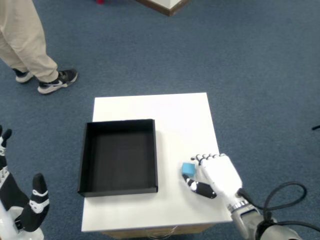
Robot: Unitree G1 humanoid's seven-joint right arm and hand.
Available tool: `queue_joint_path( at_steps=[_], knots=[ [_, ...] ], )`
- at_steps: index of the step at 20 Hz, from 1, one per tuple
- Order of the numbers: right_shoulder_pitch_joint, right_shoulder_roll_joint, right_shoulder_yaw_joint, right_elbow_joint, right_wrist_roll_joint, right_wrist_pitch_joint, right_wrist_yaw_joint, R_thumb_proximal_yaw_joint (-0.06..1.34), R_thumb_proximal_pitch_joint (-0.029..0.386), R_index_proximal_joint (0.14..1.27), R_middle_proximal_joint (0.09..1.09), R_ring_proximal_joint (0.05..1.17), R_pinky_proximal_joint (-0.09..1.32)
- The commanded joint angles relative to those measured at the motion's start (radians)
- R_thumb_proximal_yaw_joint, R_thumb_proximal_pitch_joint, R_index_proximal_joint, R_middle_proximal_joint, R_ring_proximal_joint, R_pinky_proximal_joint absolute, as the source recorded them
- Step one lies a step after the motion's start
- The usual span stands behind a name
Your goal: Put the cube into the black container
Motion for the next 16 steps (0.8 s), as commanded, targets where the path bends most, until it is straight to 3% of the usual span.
queue_joint_path(
  at_steps=[1, 12, 16],
  knots=[
    [-0.045, -0.003, 0.006, 0.023, -0.011, 0.020, -0.031, 0.40, 0.106, 0.48, 0.70, 0.82, 1.05],
    [-0.051, -0.001, 0.037, 0.020, -0.041, -0.005, -0.051, 0.43, 0.111, 0.46, 0.69, 0.82, 1.05],
    [-0.049, -0.040, 0.029, 0.012, -0.025, 0.024, 0.027, 0.43, 0.114, 0.46, 0.70, 0.83, 1.06]
  ],
)
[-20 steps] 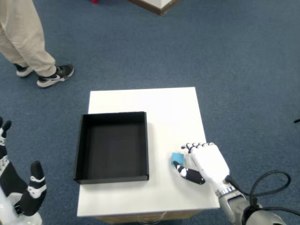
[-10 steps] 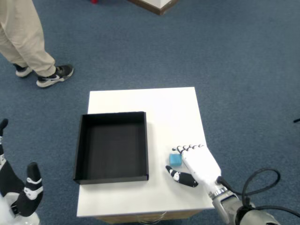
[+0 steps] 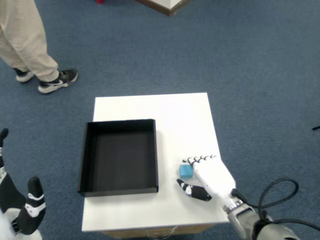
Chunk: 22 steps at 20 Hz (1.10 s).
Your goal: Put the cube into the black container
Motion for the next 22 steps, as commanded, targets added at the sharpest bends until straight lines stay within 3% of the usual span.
queue_joint_path(
  at_steps=[1, 19, 22],
  knots=[
    [-0.038, -0.031, -0.011, 0.016, 0.027, 0.024, 0.032, 0.43, 0.115, 0.47, 0.70, 0.84, 1.06],
    [-0.030, -0.027, -0.018, 0.018, 0.044, 0.049, 0.045, 0.60, 0.129, 0.49, 0.72, 0.85, 1.07],
    [-0.018, -0.040, -0.012, 0.018, 0.040, 0.029, 0.028, 0.62, 0.139, 0.68, 0.76, 0.88, 1.09]
  ],
)
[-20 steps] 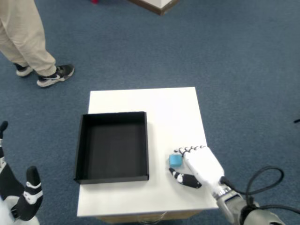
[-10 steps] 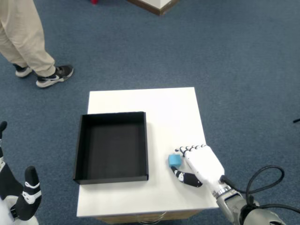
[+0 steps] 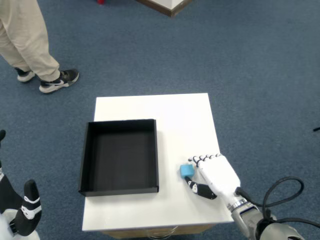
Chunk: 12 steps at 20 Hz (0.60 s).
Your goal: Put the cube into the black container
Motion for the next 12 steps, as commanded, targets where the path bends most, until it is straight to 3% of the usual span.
queue_joint_path(
  at_steps=[1, 5, 12],
  knots=[
    [-0.012, -0.036, -0.003, 0.017, 0.020, -0.002, -0.014, 0.63, 0.143, 0.71, 0.77, 0.89, 1.09],
    [0.009, -0.062, -0.007, 0.011, 0.032, -0.015, 0.014, 0.75, 0.200, 0.87, 0.77, 0.95, 1.16],
    [0.040, -0.073, -0.034, 0.006, 0.072, -0.062, 0.058, 0.86, 0.181, 0.95, 0.80, 0.97, 1.17]
  ],
)
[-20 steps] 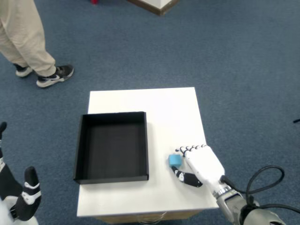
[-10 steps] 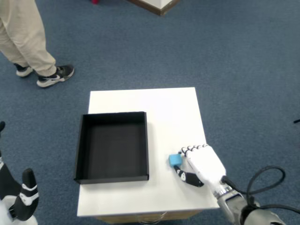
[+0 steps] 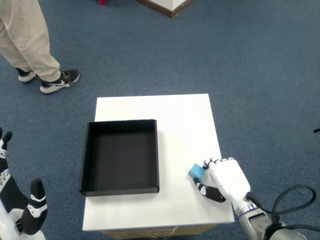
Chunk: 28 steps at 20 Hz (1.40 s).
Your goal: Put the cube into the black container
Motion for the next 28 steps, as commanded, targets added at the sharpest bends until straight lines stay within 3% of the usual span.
queue_joint_path(
  at_steps=[1, 2, 4, 6, 11, 18, 28],
  knots=[
    [-0.005, -0.032, -0.012, 0.006, 0.020, -0.015, 0.075, 0.88, 0.176, 0.95, 0.80, 0.97, 1.17],
    [-0.003, -0.033, -0.015, 0.007, 0.024, -0.020, 0.080, 0.91, 0.170, 0.97, 0.80, 0.97, 1.17],
    [0.001, -0.033, -0.021, 0.010, 0.033, -0.036, 0.085, 1.17, 0.183, 1.17, 0.80, 0.97, 1.17],
    [0.003, -0.033, -0.025, 0.012, 0.040, -0.048, 0.083, 1.29, 0.181, 1.23, 0.81, 0.96, 1.16],
    [0.006, -0.033, -0.037, 0.017, 0.056, -0.077, 0.069, 1.31, 0.114, 1.23, 0.82, 0.96, 1.14],
    [-0.015, -0.010, -0.048, 0.031, 0.067, -0.162, -0.043, 1.31, 0.109, 1.21, 0.82, 0.95, 1.13],
    [-0.091, 0.039, 0.035, 0.110, -0.031, -0.410, -0.496, 1.29, 0.118, 1.19, 0.80, 0.94, 1.12]
  ],
)
